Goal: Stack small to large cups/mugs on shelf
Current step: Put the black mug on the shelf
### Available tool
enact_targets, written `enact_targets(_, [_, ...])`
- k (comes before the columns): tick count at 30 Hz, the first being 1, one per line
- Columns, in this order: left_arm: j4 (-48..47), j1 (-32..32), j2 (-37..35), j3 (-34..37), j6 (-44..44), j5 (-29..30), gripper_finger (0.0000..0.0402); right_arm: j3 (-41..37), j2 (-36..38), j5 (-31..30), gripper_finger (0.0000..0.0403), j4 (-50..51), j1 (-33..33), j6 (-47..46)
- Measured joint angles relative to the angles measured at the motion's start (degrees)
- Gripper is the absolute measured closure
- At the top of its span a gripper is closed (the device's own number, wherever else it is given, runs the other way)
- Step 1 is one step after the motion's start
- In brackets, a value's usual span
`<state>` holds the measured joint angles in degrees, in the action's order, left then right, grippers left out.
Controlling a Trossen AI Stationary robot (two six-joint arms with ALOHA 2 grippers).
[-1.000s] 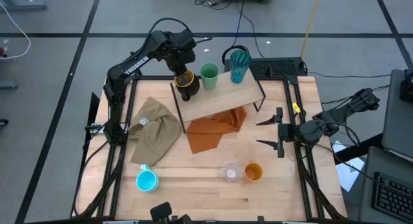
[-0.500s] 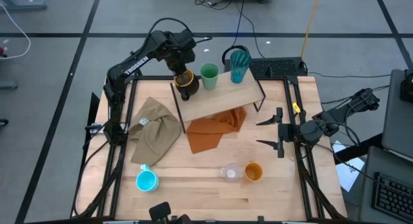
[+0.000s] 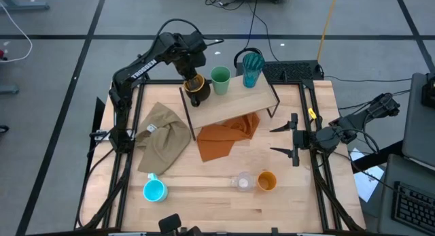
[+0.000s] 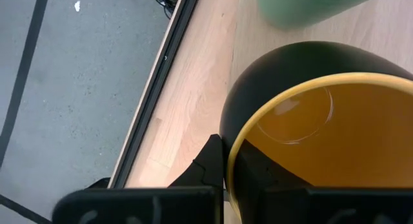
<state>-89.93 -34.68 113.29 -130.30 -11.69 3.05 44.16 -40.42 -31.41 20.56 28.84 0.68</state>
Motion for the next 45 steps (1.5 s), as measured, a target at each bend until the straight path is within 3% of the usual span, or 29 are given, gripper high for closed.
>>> enact_targets(7, [0.4, 0.0, -0.4, 4.1, 0.2, 0.9, 0.039, 0.0, 0.0, 0.0, 0.0129, 0.0, 0.0, 0.0])
enact_targets(31, [-0.2, 0.3, -1.4, 4.2, 0.1, 1.7, 0.039, 0.0, 0.0, 0.0, 0.0129, -0.1, 0.0, 0.1])
enact_targets(45, [0.0, 0.8, -1.4, 4.2, 0.7, 1.5, 0.0357, 0.0, 0.0, 0.0, 0.0129, -0.1, 0.0, 0.2])
